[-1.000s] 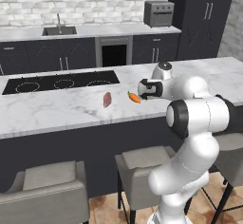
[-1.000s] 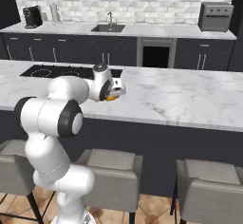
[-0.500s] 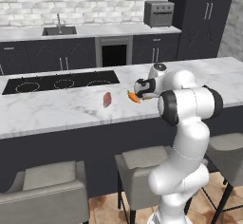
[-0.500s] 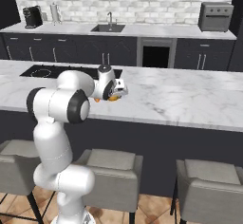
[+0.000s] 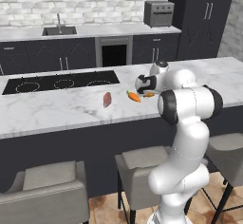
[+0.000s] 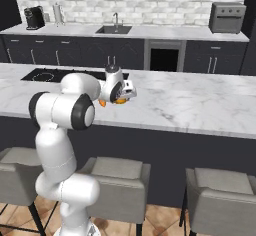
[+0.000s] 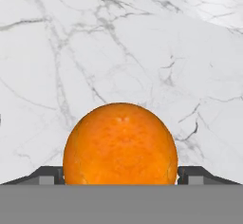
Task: Open the fridge, remove the orange, carrot, and steak, and place them on any counter.
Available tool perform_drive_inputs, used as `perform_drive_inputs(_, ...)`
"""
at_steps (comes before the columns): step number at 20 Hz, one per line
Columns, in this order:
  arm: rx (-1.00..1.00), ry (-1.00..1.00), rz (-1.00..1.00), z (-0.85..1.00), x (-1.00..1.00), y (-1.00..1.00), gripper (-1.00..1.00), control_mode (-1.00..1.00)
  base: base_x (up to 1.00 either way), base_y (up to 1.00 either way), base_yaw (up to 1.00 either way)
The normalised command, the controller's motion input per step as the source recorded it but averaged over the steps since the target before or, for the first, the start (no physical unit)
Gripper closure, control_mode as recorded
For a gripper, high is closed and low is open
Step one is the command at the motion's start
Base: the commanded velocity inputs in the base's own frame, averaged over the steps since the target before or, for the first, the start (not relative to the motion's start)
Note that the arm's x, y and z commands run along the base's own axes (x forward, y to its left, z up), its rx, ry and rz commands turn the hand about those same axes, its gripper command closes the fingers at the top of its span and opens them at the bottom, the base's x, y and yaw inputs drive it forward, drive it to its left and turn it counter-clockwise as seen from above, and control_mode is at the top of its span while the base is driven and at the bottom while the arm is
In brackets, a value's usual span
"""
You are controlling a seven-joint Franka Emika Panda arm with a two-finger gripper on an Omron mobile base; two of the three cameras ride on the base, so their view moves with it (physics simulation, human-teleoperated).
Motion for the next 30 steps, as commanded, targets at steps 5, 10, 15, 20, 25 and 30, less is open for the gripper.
perform_drive_inputs(5, 0.00, 0.00, 0.00, 0.30, -0.04, 0.00, -1.00, -1.00, 0.00, 0.00, 0.00)
perform_drive_inputs(10, 0.00, -0.06, 0.00, 0.66, -0.48, 0.00, -1.00, -1.00, 0.00, 0.00, 0.00)
perform_drive_inputs(15, 0.00, -0.19, 0.00, 1.00, -1.00, 0.02, -1.00, -1.00, 0.00, 0.00, 0.00)
perform_drive_inputs(20, 0.00, -0.23, 0.00, 1.00, -1.00, 0.08, -1.00, -1.00, 0.00, 0.00, 0.00)
perform_drive_inputs(25, 0.00, -0.38, 0.00, 0.99, -1.00, 0.32, -1.00, -1.00, 0.00, 0.00, 0.00)
perform_drive_inputs(30, 0.00, -0.26, 0.03, 0.80, -1.00, 0.47, -1.00, -1.00, 0.00, 0.00, 0.00)
